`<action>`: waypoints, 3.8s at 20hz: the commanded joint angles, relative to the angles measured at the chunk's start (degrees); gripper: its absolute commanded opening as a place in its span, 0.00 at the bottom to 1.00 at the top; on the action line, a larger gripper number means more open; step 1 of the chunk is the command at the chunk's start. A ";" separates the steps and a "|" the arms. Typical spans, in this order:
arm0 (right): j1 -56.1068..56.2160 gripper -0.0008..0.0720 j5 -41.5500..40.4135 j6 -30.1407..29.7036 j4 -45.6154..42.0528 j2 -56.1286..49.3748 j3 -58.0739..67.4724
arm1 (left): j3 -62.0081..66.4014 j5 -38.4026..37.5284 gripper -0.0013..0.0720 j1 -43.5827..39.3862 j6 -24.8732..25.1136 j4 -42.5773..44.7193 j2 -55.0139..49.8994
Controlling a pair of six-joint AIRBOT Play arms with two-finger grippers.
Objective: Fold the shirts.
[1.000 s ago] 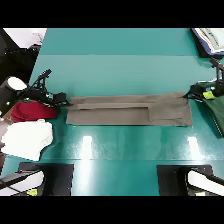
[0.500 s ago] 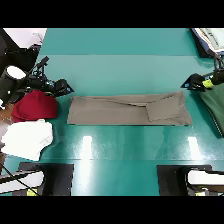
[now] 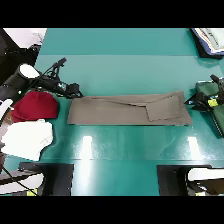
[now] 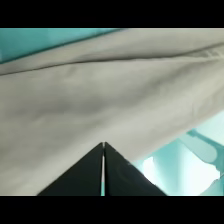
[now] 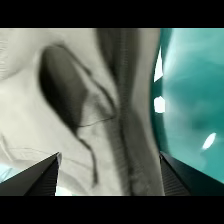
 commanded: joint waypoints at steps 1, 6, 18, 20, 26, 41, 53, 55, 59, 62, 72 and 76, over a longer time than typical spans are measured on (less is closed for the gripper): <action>-1.60 0.97 0.96 -6.56 3.28 -5.03 -1.03 | 0.07 1.01 0.06 -3.63 -0.42 -0.04 -0.04; -1.53 0.96 4.57 -11.52 10.45 -8.35 -1.03 | 0.07 1.16 0.06 -5.81 -2.14 -0.15 -0.46; 1.86 0.04 3.34 -11.06 9.05 -2.86 -0.98 | 8.00 7.17 0.05 -16.90 -5.03 -0.09 -11.93; 2.60 0.04 3.32 -7.08 9.07 1.33 -0.98 | 13.51 7.48 0.05 -19.28 -5.09 -0.24 -16.83; 12.09 0.04 5.66 5.64 9.16 11.93 4.00 | 30.03 5.25 0.05 -25.77 -6.38 -1.20 -31.41; 39.45 0.04 12.00 14.97 9.42 4.02 41.94 | 32.37 4.81 0.05 -27.32 -6.36 0.24 -35.17; 53.81 0.04 2.03 13.84 9.66 0.55 39.74 | 32.61 -5.53 0.05 -8.46 -6.27 17.44 -13.11; 60.30 0.04 -2.60 12.50 9.77 -2.05 39.98 | 32.61 -6.40 0.05 -2.75 -5.92 18.53 -8.46; 74.42 0.46 -13.07 6.84 10.16 -13.22 46.21 | 32.61 -7.63 0.06 5.97 -5.88 18.51 -1.29; 79.34 0.77 -15.56 6.54 10.56 -17.64 50.51 | 32.61 -10.45 0.06 8.92 -5.81 18.56 1.20; 55.45 0.79 -5.25 7.91 -1.40 3.54 17.46 | 32.57 -14.93 0.05 8.85 -3.74 14.64 1.29; 42.80 1.00 -8.76 7.87 4.68 2.21 6.29 | 32.33 -14.40 0.06 8.55 -3.52 13.03 1.05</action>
